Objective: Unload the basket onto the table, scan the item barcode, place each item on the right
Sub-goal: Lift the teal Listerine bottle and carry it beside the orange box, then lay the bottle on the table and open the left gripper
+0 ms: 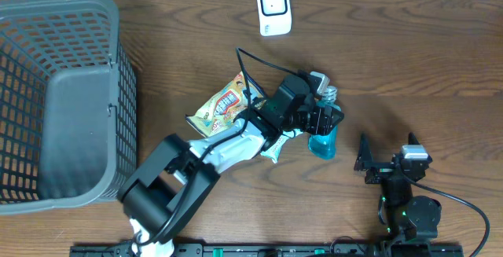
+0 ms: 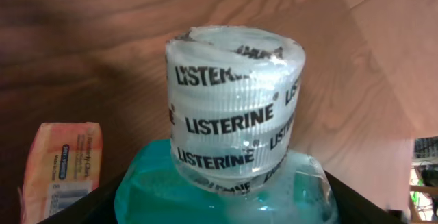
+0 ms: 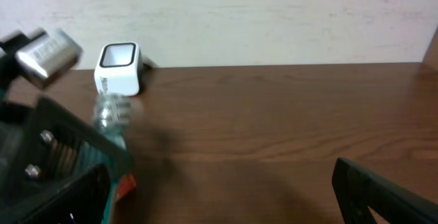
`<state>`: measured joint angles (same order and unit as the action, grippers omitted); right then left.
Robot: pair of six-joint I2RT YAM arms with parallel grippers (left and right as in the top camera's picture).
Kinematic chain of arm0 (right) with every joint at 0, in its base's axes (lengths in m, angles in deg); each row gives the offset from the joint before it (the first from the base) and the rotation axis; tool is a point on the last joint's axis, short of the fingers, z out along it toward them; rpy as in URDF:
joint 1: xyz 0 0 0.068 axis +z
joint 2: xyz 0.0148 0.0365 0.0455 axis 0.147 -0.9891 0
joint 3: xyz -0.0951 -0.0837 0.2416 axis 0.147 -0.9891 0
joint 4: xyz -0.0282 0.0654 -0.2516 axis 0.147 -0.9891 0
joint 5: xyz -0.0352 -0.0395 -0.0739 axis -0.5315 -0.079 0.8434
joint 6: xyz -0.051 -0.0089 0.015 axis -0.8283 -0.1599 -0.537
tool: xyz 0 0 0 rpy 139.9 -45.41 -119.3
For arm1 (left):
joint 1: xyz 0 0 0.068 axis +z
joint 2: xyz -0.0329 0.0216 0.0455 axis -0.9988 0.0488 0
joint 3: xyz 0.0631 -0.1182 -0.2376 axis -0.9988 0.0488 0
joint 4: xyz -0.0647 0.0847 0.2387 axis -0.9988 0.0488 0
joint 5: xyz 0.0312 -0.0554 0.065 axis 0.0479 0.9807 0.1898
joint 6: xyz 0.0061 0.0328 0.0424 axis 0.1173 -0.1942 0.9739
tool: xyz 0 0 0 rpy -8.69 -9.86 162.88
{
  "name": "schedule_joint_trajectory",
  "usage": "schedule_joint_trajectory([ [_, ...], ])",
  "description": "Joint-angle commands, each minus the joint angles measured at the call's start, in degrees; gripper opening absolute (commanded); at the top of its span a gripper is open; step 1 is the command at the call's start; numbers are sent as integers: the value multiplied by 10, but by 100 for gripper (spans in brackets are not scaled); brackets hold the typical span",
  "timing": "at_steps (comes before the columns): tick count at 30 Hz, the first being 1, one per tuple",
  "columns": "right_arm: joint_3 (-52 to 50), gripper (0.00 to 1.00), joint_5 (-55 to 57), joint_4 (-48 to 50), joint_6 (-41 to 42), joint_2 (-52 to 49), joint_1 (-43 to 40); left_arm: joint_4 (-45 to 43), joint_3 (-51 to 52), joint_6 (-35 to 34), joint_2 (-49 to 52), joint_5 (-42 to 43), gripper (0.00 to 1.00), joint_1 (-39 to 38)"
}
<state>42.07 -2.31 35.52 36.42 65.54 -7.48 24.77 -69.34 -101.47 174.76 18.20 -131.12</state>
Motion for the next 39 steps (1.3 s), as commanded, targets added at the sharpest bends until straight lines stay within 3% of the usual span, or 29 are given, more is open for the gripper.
schedule_joint_trajectory([
  [1, -1, 99, 3, -2, -6, 3, -1, -15, -14, -9, 19, 5, 57, 2],
  [4, -1, 99, 3, -2, -6, 3, -1, -15, -14, 7, 21, 6, 58, 2],
  [6, -1, 99, 3, -2, -6, 3, -1, -15, -14, 19, 21, 5, 64, 3],
  [12, -1, 99, 3, -2, -6, 3, -1, -4, -14, 21, 21, 6, 65, 19],
  [17, -1, 99, 3, -2, -6, 3, -1, 28, -14, 21, 21, 6, 74, 34],
  [21, -1, 99, 3, -2, -6, 3, -1, 40, -14, 21, 21, 9, 87, 35],
  [29, -1, 99, 3, -2, -6, 3, -1, 45, -14, 21, 16, 8, 100, 31],
  [35, -1, 99, 3, -2, -6, 3, -1, 57, -14, 43, -38, 6, 98, 31],
  [39, -1, 99, 3, -2, -6, 3, -1, 122, -14, 63, -97, -91, 98, 31],
])
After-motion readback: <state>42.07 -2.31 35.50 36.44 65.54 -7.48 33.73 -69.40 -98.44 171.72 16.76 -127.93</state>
